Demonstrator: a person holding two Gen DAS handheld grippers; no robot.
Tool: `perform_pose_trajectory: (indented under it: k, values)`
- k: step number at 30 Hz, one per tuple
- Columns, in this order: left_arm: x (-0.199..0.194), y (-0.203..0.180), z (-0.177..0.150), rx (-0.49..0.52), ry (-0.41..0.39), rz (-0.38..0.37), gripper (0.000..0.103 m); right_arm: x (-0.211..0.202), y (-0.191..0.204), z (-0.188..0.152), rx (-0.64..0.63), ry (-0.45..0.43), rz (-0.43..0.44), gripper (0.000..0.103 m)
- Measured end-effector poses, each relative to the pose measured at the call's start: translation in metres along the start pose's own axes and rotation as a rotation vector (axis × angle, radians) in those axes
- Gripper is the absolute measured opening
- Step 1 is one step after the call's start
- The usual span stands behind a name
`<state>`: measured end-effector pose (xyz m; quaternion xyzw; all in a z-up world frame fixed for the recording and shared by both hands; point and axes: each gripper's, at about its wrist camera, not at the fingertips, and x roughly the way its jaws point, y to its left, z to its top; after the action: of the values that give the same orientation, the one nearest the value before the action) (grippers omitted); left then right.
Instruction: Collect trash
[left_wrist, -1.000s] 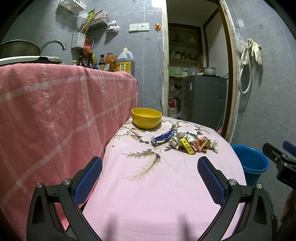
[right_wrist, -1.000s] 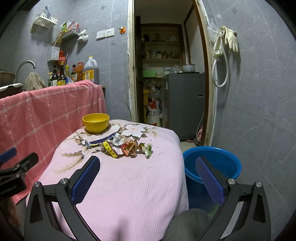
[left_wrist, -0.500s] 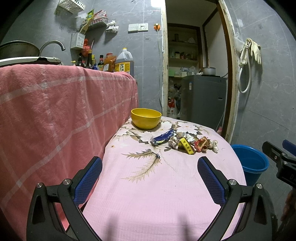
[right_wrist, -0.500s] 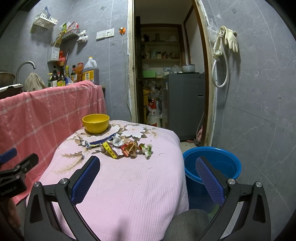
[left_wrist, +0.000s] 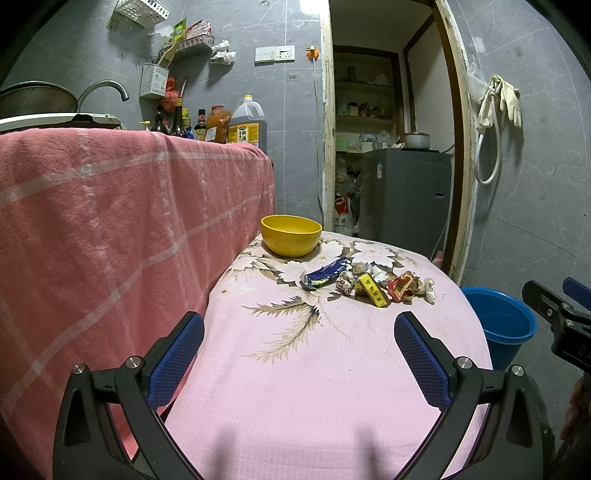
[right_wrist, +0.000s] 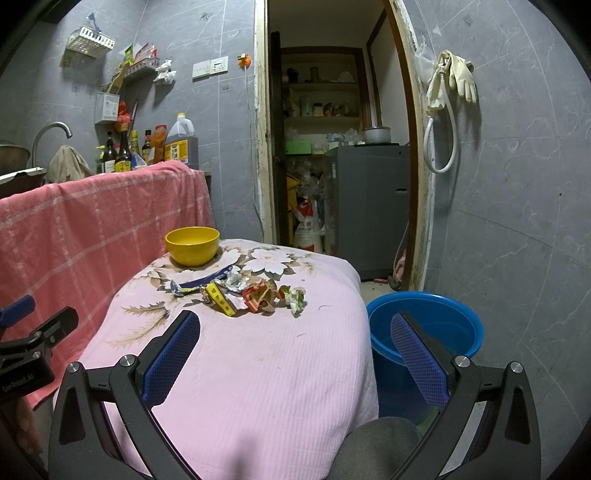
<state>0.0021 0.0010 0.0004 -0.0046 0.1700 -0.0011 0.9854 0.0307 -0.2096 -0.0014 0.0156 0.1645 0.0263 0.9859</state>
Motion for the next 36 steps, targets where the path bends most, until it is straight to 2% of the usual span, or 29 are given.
perform_pose_trajectory:
  k: [28,36]
  values:
    - [-0.001,-0.002,0.000,0.004,0.003,0.001,0.101,0.000,-0.002,0.002,0.004,0.003,0.000,0.103]
    - [0.009,-0.014,-0.006,0.026,0.000,0.007,0.101,0.006,-0.001,0.002,-0.012,-0.007,0.010,0.103]
